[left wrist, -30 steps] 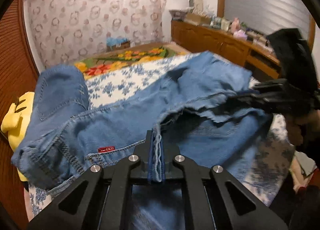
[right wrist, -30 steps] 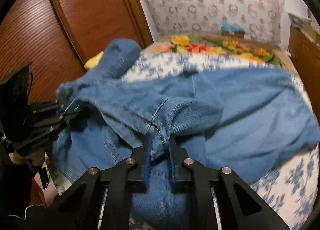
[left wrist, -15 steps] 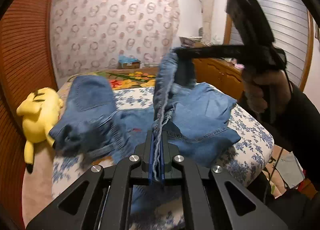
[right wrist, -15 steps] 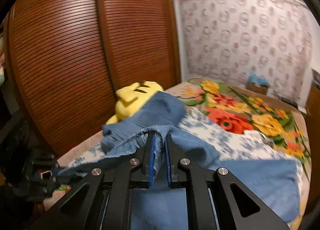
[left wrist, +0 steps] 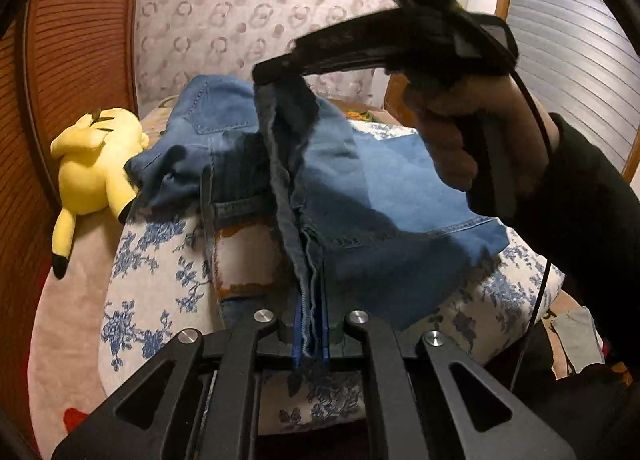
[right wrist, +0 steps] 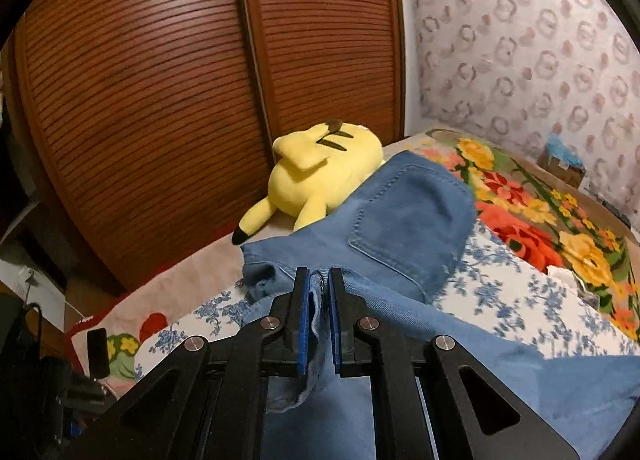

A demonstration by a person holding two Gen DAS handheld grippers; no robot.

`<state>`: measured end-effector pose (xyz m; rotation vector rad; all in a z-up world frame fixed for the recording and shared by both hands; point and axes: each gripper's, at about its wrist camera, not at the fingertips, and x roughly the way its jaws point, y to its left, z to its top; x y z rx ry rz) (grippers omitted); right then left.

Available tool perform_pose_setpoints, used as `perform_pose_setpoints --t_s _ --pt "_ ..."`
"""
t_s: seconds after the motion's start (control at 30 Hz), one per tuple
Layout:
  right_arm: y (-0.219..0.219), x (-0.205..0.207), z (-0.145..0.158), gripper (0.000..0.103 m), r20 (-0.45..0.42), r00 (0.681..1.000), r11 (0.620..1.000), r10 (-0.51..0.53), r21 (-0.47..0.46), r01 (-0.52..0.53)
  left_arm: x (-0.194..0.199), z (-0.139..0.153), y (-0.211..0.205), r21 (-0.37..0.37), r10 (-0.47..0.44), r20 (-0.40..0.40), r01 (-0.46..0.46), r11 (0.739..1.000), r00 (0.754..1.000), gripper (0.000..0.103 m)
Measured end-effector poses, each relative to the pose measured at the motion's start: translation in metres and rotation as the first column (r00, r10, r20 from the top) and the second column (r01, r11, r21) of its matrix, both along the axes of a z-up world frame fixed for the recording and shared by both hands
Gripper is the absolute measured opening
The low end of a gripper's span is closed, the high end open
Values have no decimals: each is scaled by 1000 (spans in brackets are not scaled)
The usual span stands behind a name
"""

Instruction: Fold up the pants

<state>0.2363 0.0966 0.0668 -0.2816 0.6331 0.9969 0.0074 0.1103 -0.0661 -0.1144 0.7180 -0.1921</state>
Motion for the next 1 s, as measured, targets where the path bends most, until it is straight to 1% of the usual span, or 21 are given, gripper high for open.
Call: perform_pose_setpoints --t_s 0.1,0.13,0.17,0.2,0.23,0.3,0.33,0.37,0.4,0.43,0.47,0.57,0.67,0.83,0.93,1.0 --pt "9 2 0 9 -17 1000 1000 6 7 -6 -1 -1 2 -8 -5 -6 4 1000 1000 7" --pt "9 3 0 16 -26 1000 1000 9 20 -8 -1 0 4 -7 -5 -7 5 1000 1000 8" --pt "8 3 0 27 -29 1000 1000 4 23 -3 -2 1 3 -1 -3 -3 3 1000 1000 10" --pt "5 3 -1 34 -27 1000 1000 -1 24 1 -2 2 4 4 0 2 0 1000 1000 11" --pt "3 1 -3 43 -20 1000 1000 -5 21 6 -3 3 5 7 4 5 -4 1000 1000 14" --pt "-4 -4 -5 44 -2 1000 999 -17 30 17 -5 8 7 8 9 19 -9 1000 1000 21" --pt "-11 -5 -3 44 3 1000 999 -24 38 24 -6 10 6 12 14 25 -15 1000 1000 30" --pt "-18 -9 -5 45 8 999 999 -32 42 32 -6 12 7 17 20 31 -21 1000 999 41" --pt "-26 -13 -3 45 15 999 998 -41 47 40 -7 14 7 20 27 41 -28 999 999 48" --pt "-37 -15 -2 45 22 998 997 -51 51 50 -7 16 8 18 29 49 -29 999 998 58" --pt "-50 -16 -2 45 29 997 996 -65 57 64 -7 18 9 14 30 57 -31 999 998 64" --pt "-95 -18 -5 46 36 993 992 -116 61 113 -5 21 9 20 40 72 -42 999 997 77" --pt "-144 -16 -15 47 54 979 980 -197 47 195 1 23 6 28 40 75 -42 999 996 77" --pt "-219 -18 -32 48 53 950 951 -309 25 308 12 25 -2 36 34 80 -37 999 996 79" --pt "-258 -26 -41 48 51 929 931 -366 20 366 18 26 -10 43 33 84 -36 998 996 79" --pt "-284 -34 -47 48 50 907 908 -418 26 417 22 27 -16 45 27 86 -31 998 996 79"
